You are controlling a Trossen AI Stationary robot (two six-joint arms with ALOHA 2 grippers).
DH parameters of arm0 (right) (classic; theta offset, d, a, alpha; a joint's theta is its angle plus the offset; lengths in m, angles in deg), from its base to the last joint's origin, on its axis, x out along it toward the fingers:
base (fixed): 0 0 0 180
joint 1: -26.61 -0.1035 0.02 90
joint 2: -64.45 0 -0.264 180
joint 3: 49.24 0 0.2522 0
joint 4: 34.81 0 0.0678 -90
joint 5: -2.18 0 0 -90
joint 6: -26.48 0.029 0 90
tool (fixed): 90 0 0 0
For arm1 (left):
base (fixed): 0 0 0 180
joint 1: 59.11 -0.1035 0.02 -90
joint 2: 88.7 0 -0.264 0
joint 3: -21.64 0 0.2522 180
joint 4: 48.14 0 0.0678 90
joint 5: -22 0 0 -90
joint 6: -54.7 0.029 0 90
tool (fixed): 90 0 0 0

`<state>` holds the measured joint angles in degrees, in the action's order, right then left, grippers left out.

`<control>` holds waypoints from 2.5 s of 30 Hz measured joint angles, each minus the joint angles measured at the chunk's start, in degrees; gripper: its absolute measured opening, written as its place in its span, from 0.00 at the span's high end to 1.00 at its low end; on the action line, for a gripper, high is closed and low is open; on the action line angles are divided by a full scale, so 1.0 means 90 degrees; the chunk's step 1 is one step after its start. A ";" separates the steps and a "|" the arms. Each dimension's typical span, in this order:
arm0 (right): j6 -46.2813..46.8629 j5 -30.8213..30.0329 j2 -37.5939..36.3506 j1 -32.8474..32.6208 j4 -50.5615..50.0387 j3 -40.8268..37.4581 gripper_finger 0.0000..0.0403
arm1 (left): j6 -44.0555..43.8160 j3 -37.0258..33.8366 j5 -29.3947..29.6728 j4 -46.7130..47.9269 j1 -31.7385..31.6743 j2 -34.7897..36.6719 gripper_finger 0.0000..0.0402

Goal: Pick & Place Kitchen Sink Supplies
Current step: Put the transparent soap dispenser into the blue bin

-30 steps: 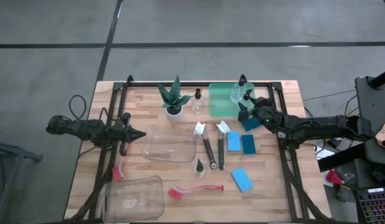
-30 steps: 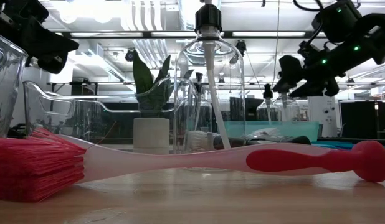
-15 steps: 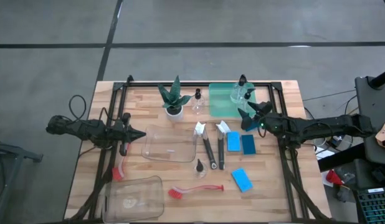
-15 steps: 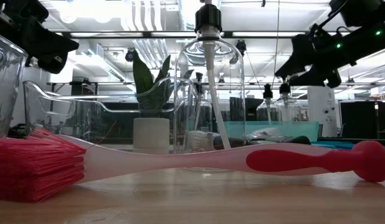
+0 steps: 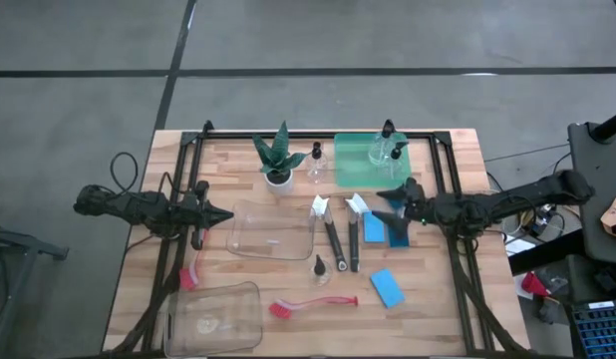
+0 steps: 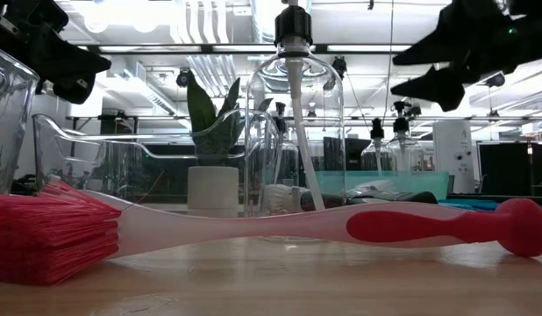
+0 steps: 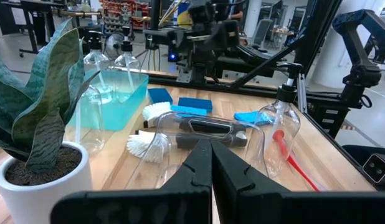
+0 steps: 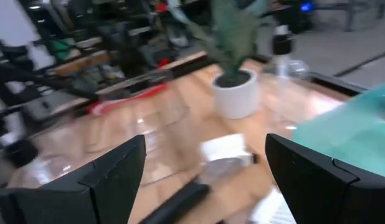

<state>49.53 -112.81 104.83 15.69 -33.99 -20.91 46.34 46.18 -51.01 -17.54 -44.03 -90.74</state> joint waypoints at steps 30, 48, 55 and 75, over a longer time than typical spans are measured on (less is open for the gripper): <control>-0.1224 0.0927 0.4632 -0.1525 0.1943 0.2401 0.19 | -0.0001 0.0000 0.0000 -0.0001 -0.0001 0.0001 1.00; -0.1246 0.1116 0.6015 -0.1554 0.2113 0.3368 0.22 | 0.0000 -0.0002 0.0000 0.0002 0.0001 -0.0003 1.00; -0.1232 0.1008 0.6177 -0.1549 0.2400 0.3390 0.25 | -0.0001 0.0000 0.0000 0.0004 -0.0001 -0.0003 1.00; -0.1195 0.0592 0.6344 -0.1536 0.2417 0.3468 0.55 | -0.0002 0.0000 0.0000 0.0000 0.0001 -0.0003 1.00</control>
<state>38.78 -107.48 161.92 1.87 -12.23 10.30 46.32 46.18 -51.01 -17.54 -44.02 -90.76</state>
